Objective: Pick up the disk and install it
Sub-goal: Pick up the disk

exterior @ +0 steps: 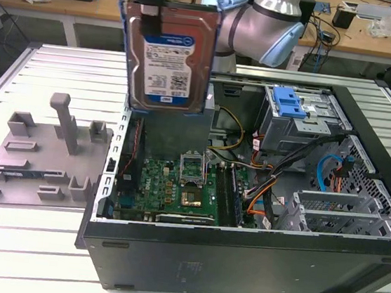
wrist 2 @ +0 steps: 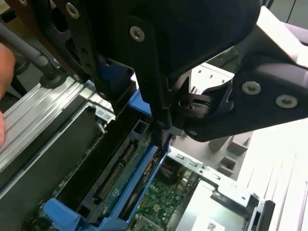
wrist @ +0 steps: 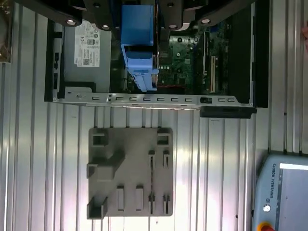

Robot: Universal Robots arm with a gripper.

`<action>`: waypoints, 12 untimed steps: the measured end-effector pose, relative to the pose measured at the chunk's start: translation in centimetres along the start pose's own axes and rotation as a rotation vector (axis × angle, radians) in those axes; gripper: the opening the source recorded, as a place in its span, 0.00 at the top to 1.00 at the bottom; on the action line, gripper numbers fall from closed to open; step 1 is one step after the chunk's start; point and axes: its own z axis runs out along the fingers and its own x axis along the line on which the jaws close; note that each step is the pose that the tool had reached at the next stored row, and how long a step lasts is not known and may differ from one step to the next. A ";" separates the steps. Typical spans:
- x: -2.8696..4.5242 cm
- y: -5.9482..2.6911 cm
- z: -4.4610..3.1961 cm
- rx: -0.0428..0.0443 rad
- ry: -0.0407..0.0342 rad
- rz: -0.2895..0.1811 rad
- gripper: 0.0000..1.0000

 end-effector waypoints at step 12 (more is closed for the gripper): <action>3.51 -5.67 -0.04 -0.0002 -0.0005 0.000 0.63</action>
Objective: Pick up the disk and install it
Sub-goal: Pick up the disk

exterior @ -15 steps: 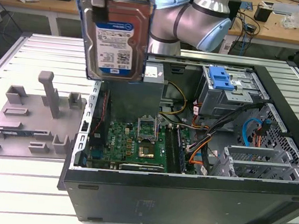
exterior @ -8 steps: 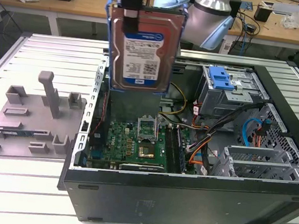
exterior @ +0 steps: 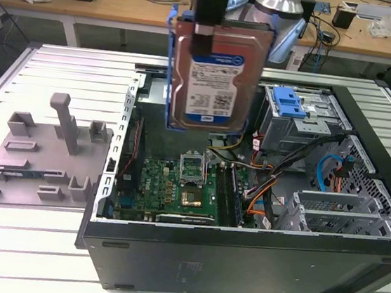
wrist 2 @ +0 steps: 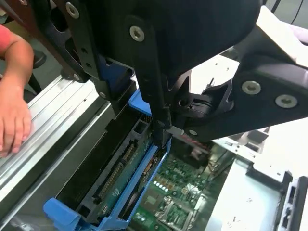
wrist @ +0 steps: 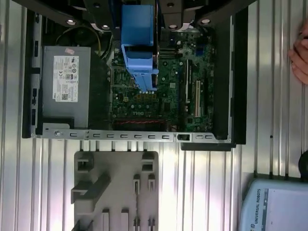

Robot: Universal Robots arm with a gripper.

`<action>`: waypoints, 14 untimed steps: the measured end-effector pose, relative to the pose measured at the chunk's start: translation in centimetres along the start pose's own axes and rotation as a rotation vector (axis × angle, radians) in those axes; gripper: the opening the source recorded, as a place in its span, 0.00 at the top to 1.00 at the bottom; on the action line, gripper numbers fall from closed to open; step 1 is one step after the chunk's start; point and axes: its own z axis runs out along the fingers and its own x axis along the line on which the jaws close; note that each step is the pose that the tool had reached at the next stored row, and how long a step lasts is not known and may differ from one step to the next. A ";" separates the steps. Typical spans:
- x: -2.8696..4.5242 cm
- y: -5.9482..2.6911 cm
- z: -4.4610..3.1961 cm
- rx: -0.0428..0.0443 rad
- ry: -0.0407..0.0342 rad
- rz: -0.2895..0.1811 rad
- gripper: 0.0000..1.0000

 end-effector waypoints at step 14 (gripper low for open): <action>4.19 -5.71 0.03 -0.0016 -0.0001 0.000 0.63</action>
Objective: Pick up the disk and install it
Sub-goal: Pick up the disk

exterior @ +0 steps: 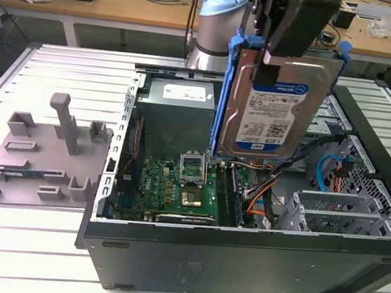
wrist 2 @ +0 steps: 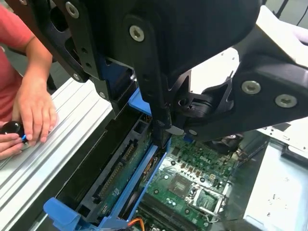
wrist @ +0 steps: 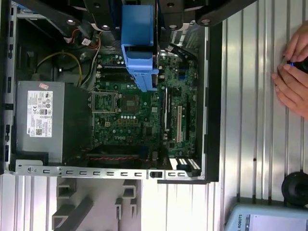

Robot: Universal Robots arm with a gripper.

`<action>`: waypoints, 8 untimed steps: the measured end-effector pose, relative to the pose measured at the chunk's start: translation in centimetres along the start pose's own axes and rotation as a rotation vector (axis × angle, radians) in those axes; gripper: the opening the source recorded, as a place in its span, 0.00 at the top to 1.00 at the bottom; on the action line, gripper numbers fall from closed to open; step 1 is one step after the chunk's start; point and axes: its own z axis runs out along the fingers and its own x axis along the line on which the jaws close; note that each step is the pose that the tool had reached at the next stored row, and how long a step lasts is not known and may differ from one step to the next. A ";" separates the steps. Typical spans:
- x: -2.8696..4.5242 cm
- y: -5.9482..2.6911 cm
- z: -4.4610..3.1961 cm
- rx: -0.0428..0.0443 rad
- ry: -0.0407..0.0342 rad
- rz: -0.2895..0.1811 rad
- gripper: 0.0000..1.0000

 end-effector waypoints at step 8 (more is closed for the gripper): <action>0.31 -0.34 0.00 0.0000 0.0000 0.000 0.63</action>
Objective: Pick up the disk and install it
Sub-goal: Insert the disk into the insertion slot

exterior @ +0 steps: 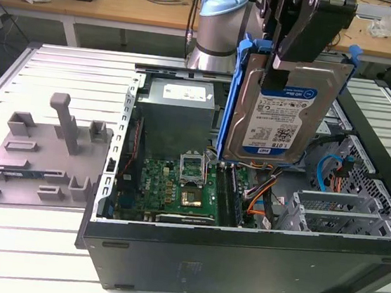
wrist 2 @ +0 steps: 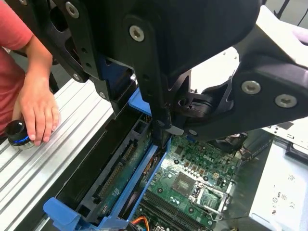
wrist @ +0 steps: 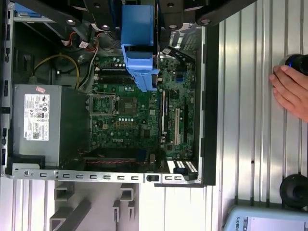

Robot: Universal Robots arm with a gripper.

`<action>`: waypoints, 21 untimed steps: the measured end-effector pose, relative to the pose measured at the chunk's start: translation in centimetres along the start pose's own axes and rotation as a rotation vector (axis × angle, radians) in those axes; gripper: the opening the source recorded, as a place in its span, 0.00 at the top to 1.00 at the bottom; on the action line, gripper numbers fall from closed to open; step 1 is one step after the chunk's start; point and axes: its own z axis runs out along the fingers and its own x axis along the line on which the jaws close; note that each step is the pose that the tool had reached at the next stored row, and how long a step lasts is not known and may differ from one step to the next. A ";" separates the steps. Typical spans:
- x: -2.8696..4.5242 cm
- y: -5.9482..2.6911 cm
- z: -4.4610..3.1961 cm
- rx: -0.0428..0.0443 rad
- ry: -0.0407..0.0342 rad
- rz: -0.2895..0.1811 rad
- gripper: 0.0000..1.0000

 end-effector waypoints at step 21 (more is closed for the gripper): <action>0.06 -0.12 0.01 0.0001 -0.0068 0.000 0.63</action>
